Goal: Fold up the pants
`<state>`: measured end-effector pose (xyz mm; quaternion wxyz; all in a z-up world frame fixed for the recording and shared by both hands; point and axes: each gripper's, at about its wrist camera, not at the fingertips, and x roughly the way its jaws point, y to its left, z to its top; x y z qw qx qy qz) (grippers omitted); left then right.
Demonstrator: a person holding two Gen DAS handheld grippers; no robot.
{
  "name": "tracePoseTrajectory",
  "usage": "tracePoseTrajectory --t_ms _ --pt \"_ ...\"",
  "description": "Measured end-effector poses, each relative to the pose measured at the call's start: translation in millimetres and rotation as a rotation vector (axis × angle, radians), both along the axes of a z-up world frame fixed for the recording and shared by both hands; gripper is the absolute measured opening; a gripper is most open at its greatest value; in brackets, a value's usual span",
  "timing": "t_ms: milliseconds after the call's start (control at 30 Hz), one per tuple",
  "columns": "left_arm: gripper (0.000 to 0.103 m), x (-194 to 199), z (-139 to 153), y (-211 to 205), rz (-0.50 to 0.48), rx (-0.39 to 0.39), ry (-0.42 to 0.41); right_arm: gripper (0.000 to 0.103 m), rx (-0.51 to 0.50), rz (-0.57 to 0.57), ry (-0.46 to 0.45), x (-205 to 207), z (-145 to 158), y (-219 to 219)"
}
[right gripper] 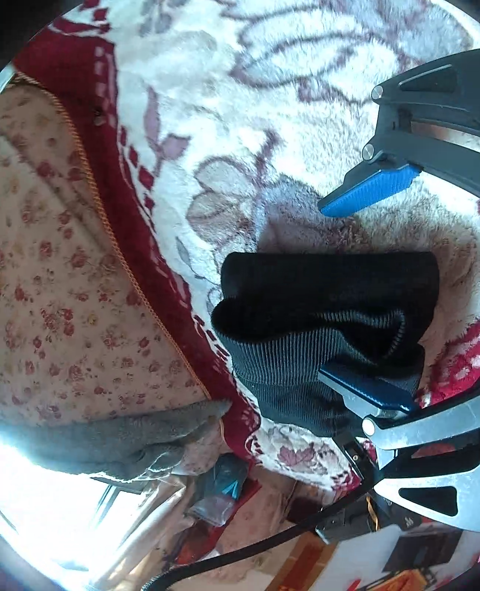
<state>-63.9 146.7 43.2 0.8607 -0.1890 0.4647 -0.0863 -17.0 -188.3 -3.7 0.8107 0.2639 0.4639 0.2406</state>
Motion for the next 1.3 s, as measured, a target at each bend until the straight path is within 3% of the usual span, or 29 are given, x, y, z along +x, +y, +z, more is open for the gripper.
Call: tracePoseTrajectory --t_ms 67,267,367,400,467,533,600,667,767,933,1300 --pt "0.078 2.1 -3.5 1.0 0.0 -0.026 -0.001 0.081 0.015 0.01 -0.007 2.7 -1.5 1.7" --pt "0.079 14.0 -17.3 -7.7 -0.045 -0.103 0.021 0.093 0.029 0.03 -0.031 8.5 -2.6 14.4" --pt "0.082 17.1 -19.4 -17.1 -0.054 -0.089 0.003 0.095 0.025 0.036 -0.061 10.5 -3.8 17.5" --pt "0.082 17.5 -19.3 -20.0 -0.053 -0.073 -0.005 0.094 0.021 0.04 -0.076 11.0 -3.6 18.4" --pt "0.079 17.9 -18.6 -25.8 -0.058 -0.034 -0.015 0.079 -0.009 0.029 -0.107 8.9 -2.3 18.5" --pt "0.066 16.9 -17.0 -27.5 -0.066 -0.012 -0.027 0.062 0.01 0.035 -0.126 5.6 -1.7 17.9" --pt "0.054 12.3 -10.1 -29.3 -0.075 0.008 -0.056 0.054 0.038 0.042 -0.121 5.0 -1.4 17.8" --pt "0.041 9.0 -4.0 -29.7 -0.079 0.022 -0.077 0.053 0.033 0.037 -0.122 4.1 0.8 19.5" --pt "0.034 3.9 6.4 -30.5 -0.086 0.042 -0.108 0.05 0.032 0.036 -0.131 1.5 8.2 22.3" --pt "0.032 -3.0 16.5 -20.6 -0.06 0.037 -0.123 0.045 0.052 0.058 -0.158 -1.5 28.7 30.5" --pt "0.032 -25.9 47.0 34.5 0.05 0.076 -0.177 0.044 0.061 0.164 -0.181 2.8 51.9 91.9"
